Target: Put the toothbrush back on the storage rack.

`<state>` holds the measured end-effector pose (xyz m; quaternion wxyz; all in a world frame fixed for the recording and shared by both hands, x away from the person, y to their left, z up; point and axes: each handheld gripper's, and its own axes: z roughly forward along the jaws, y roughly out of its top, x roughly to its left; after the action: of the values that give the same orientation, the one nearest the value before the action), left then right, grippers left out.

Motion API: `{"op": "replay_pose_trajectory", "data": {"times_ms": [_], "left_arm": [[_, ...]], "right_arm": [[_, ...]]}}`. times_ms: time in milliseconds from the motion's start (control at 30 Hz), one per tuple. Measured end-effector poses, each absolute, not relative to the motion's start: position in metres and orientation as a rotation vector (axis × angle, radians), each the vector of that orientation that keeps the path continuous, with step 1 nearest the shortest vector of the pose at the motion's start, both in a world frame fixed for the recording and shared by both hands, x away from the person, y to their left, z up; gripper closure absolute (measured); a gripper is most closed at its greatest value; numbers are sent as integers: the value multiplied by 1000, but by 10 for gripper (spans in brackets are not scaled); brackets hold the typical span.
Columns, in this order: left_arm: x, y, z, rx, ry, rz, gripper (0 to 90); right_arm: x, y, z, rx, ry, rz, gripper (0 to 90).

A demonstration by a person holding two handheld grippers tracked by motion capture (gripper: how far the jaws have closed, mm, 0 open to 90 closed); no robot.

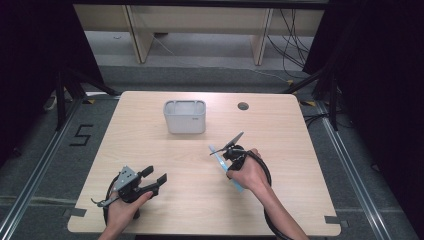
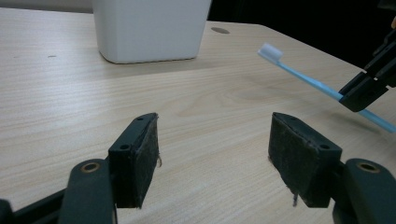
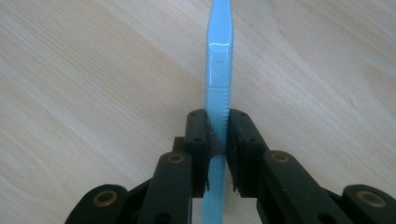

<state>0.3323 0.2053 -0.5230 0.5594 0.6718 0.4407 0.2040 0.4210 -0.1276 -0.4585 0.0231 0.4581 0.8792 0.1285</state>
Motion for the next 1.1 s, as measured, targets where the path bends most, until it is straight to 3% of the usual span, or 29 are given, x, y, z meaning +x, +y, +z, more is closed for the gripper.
{"op": "replay_pose_trajectory", "data": {"times_ms": [1100], "left_arm": [[332, 205, -523, 1581, 1043, 482, 327]], "right_arm": [[379, -159, -467, 1175, 2418, 1087, 792]]}}
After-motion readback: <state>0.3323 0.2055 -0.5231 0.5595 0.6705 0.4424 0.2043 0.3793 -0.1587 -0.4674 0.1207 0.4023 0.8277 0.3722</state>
